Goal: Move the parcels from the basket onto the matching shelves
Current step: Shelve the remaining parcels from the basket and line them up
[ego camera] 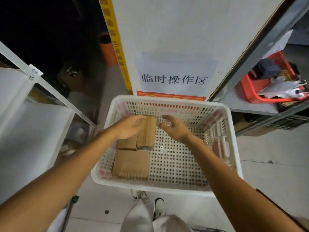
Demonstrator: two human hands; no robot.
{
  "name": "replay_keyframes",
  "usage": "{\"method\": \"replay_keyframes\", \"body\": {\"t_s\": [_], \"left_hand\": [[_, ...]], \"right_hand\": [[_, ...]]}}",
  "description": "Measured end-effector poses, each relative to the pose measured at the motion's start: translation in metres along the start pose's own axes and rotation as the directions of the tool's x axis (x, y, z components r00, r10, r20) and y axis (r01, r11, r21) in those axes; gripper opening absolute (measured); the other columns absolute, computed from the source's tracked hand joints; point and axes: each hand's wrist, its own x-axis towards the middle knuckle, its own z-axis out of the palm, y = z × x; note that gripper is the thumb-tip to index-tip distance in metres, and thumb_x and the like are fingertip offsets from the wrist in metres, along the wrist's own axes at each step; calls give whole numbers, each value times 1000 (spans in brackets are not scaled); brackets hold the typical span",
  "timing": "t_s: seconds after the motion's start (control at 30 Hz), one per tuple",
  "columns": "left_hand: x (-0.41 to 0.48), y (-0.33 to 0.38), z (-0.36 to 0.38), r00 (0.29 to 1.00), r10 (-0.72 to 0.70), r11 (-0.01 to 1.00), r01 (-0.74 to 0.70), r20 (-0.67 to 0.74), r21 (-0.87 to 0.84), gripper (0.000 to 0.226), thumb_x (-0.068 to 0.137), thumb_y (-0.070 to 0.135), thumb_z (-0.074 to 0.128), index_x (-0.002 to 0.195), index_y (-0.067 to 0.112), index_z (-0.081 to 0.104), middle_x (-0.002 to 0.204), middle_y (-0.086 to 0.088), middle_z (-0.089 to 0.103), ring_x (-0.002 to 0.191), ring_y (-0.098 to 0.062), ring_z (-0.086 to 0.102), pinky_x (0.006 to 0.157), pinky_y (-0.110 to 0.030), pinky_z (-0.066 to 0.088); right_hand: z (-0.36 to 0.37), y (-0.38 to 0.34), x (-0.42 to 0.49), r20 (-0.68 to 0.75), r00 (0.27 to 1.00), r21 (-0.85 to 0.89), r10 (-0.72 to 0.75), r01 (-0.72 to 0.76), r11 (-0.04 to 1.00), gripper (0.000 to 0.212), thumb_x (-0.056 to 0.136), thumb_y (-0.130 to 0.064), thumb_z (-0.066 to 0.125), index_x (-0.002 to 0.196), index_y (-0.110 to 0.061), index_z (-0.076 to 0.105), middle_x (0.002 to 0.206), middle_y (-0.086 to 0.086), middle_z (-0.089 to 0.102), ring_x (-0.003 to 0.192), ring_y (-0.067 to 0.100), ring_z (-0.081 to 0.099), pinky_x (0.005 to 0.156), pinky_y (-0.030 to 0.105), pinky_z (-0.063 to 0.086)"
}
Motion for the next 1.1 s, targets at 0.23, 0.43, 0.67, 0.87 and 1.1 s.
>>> {"method": "replay_keyframes", "body": {"t_s": [0.23,0.43,0.67,0.87,1.1], "left_hand": [[52,-64,41,979,-188,968,197,74,-152,41,94,29,54,132,39,46,133,9,52,113,-7,49,94,-30,44],[78,-122,88,946,-323,914,308,-15,-265,30,95,20,53,118,40,52,110,23,56,98,0,52,71,-12,39],[101,-165,129,931,-340,928,355,-131,117,63,90,22,52,147,27,27,156,-2,19,144,-27,14,116,-47,17],[117,-184,146,897,-421,893,436,-133,113,68,88,29,49,146,40,15,157,9,3,145,-21,-1,115,-50,15],[133,-187,167,874,-441,858,477,-206,188,79,81,51,63,144,47,15,156,0,-15,141,-35,-12,113,-55,8]], "right_hand": [[17,46,65,35,993,44,109,-111,993,66,95,-44,54,151,-21,27,154,8,35,136,28,41,106,36,36],[50,96,131,189,967,21,171,-178,984,58,96,-43,53,148,-27,32,154,4,35,130,26,48,83,23,46],[96,153,179,199,946,125,255,-282,951,56,95,-37,57,145,-26,36,148,5,42,123,23,54,72,18,44],[129,171,196,85,966,197,243,-256,946,67,94,-29,60,151,-26,25,144,5,47,121,24,56,83,29,51],[158,184,205,23,976,333,219,-214,918,72,87,-28,70,147,-21,30,134,4,54,110,16,57,72,11,47]]}}
